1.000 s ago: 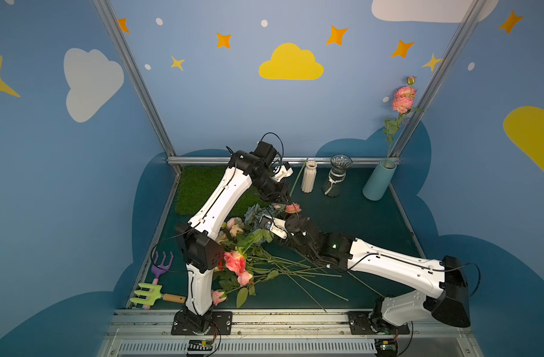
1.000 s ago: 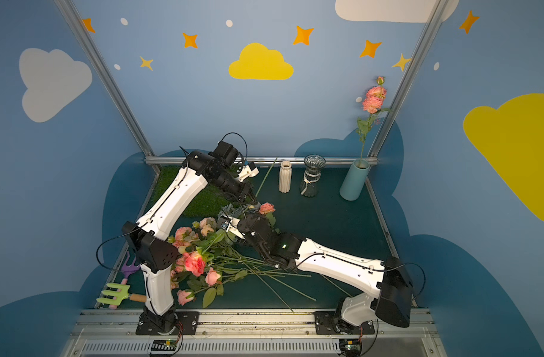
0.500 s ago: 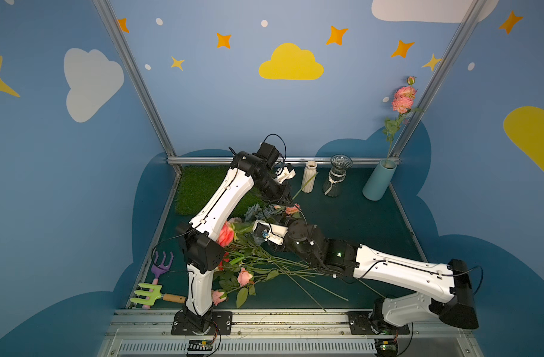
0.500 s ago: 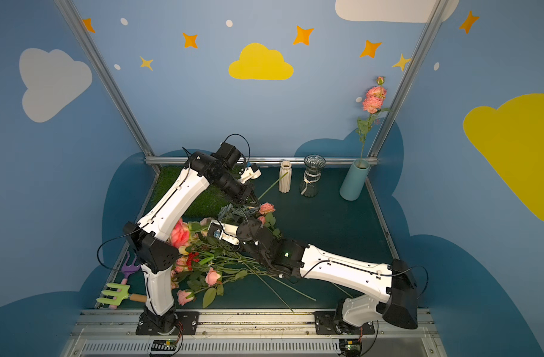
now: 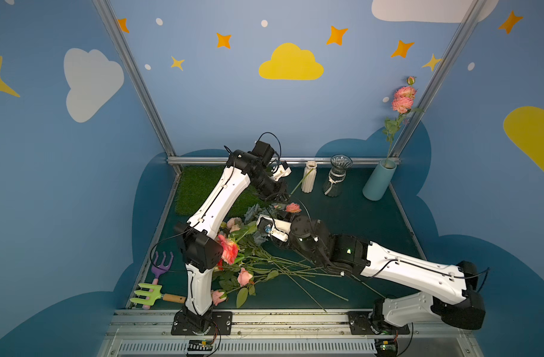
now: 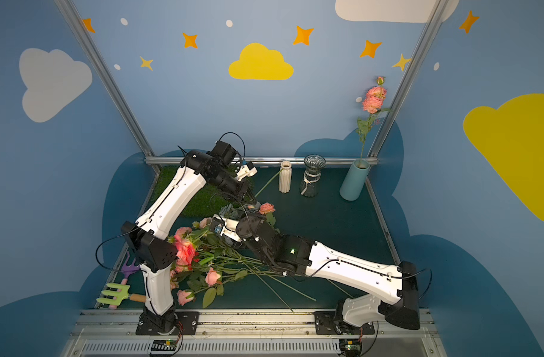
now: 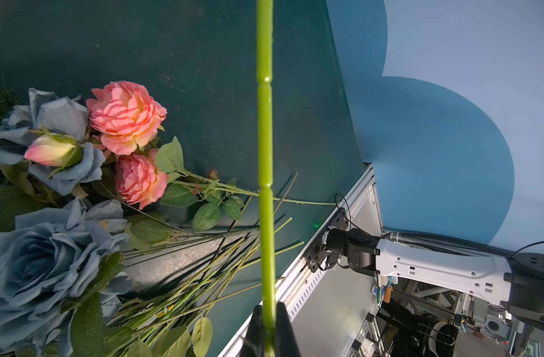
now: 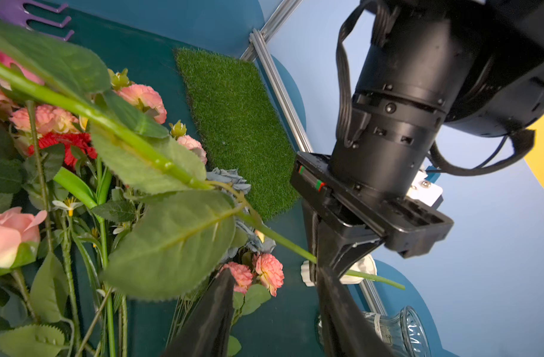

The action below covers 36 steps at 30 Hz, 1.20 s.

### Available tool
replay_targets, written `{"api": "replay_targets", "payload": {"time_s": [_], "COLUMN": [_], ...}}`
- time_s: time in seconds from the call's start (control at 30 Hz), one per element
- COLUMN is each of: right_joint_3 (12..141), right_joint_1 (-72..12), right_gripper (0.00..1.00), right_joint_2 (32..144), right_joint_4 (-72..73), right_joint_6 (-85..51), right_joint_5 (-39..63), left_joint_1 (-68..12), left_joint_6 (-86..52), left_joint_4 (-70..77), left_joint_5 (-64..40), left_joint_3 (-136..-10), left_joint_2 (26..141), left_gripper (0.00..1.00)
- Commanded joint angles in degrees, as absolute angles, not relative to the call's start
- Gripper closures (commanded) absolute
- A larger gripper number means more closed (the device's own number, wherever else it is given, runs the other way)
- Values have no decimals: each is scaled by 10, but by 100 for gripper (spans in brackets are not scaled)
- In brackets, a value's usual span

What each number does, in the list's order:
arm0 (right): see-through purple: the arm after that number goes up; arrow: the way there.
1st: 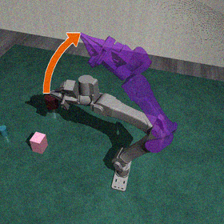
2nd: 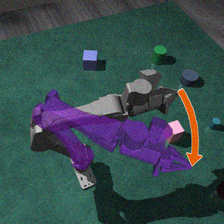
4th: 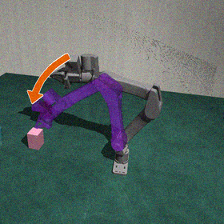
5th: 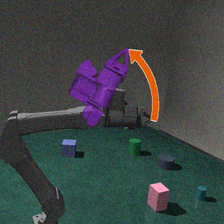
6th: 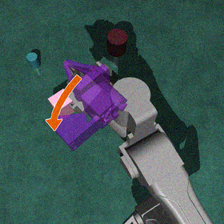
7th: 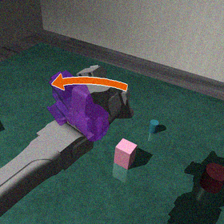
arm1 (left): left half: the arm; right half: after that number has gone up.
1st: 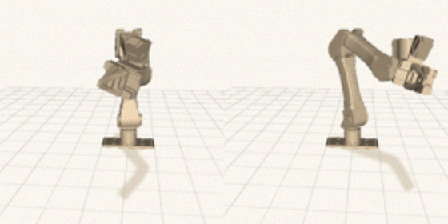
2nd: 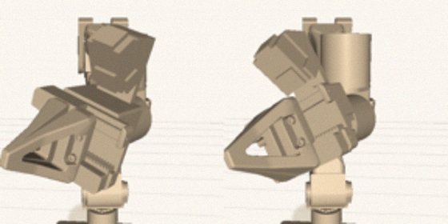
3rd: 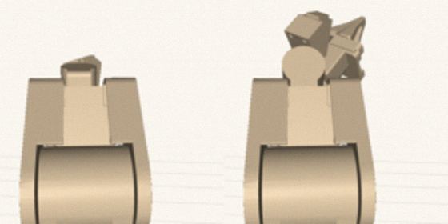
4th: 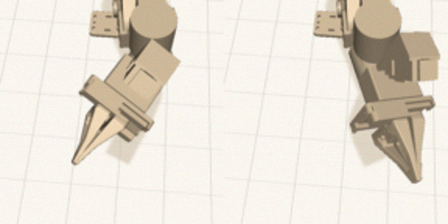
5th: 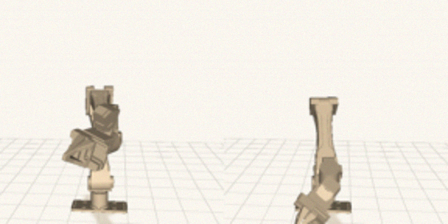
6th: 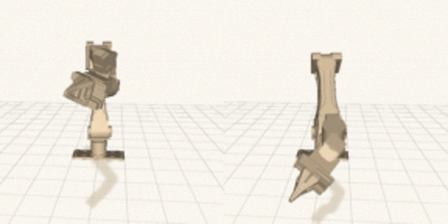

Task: Place the pink flowers into the vase
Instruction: Pick up the flower at the center of the board.

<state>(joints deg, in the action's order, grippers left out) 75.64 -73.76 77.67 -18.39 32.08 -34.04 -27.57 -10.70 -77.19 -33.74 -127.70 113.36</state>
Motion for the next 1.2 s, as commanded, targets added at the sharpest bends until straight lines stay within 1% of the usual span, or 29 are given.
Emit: {"api": "replay_targets", "payload": {"time_s": [0.0, 0.43, 0.53, 0.7, 0.83, 1.17], "right_joint_3": [777, 788, 780, 762, 757, 774], "right_joint_1": [-737, -727, -729, -728, -729, -716], "right_gripper": [53, 53, 54, 54, 53, 53], "right_joint_2": [785, 832, 826, 781, 753, 793], "right_joint_4": [-207, -155, -142, -170, -175, -186], "right_joint_6": [322, 353, 360, 344, 335, 329], "right_joint_5": [-350, -339, -347, -351, -336, -314], "left_joint_1": [-281, -298, -297, -288, -287, -293], "left_joint_6": [-105, -102, -103, -105, -105, -104], "left_joint_4": [-781, -781, -781, -783, -784, -783], "left_joint_5": [-349, -340, -332, -332, -334, -332], "left_joint_3": [-1280, -1274, -1274, -1281, -1281, -1276], "left_joint_2": [1119, 1118, 1121, 1123, 1124, 1115], "left_gripper": [98, 98, 98, 98, 98, 98]}}
